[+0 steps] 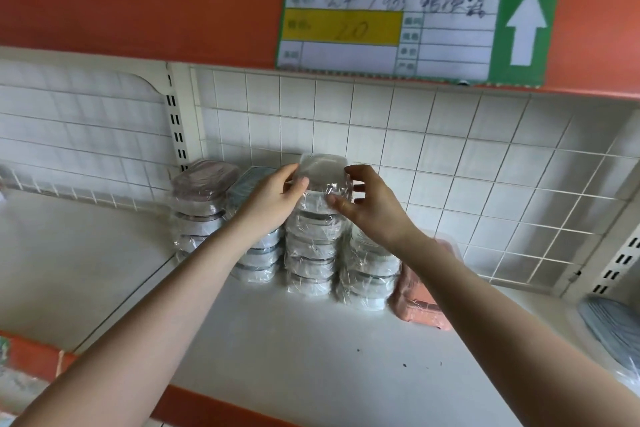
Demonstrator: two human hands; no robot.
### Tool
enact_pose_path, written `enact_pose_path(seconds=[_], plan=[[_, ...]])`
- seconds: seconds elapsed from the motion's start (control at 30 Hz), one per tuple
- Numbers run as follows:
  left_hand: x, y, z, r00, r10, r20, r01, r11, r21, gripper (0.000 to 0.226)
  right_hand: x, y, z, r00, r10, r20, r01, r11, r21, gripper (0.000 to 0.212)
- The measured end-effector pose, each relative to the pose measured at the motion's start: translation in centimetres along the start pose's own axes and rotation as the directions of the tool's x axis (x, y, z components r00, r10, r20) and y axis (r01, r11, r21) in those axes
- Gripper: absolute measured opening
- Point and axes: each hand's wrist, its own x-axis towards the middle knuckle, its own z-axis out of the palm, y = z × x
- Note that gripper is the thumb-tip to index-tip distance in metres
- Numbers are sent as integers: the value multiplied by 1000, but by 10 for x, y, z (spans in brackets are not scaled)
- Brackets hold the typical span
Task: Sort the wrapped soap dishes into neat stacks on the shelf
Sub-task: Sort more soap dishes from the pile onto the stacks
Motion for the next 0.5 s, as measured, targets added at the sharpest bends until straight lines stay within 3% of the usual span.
enact_pose_path(seconds=[0.33,0.5], plan=[[-1,4,2,997,65,-34,-58,982,181,48,8,-5,-21,988,-12,154,33,991,-132,54],[-2,3,0,999,44,11,-45,969,244,52,8,-4,-14,992,-34,122,59,976,-209,53]])
